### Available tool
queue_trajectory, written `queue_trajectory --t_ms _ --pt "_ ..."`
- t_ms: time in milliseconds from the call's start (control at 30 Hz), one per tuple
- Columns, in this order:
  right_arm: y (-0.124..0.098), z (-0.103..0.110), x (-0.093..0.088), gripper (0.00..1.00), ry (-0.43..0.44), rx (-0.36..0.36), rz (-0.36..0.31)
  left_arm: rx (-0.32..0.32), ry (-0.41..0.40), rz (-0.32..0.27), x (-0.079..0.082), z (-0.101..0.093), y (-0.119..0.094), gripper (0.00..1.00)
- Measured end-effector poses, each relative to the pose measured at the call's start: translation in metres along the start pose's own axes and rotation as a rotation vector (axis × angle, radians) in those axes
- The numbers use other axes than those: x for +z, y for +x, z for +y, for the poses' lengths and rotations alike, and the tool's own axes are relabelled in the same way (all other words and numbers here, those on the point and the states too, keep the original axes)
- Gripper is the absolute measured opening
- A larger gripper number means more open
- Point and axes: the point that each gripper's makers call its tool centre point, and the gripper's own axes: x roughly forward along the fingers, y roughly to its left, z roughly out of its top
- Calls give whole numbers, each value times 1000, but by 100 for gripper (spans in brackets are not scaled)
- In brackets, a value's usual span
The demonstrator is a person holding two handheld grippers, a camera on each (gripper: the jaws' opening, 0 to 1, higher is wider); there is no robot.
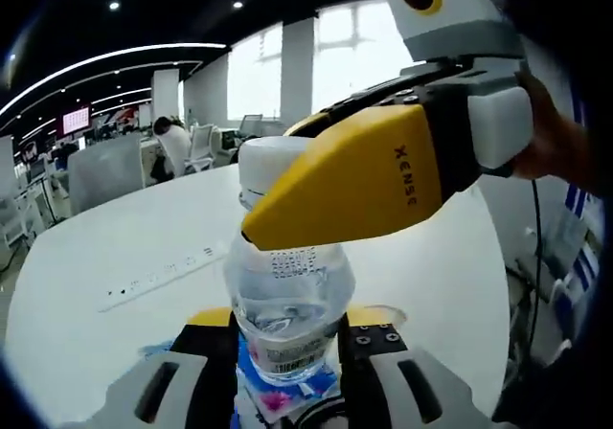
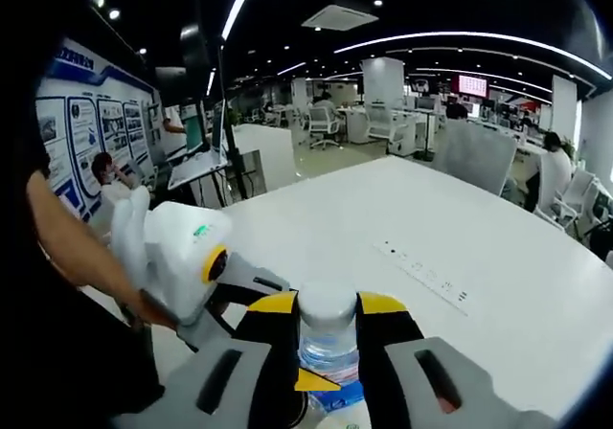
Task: Arrange the tabletop items into an orderly group along one side of the table until the central work area is clear of visible clutter.
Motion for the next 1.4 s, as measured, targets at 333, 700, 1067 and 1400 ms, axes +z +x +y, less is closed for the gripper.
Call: queue_trajectory --t_ms 333,700,1067,1400 --pt "31 10 29 16 -1 10 -22 26 -1 -8 2 42 -18 38" --pt "66 19 47 16 -7 1 -14 -4 -24 -26 -4 76 -33 38" --pt "107 33 56 16 -5 -2 5 3 -21 -10 -19 111 -46 38" --pt "149 47 58 16 -6 16 25 17 0 26 -44 150 -58 38"
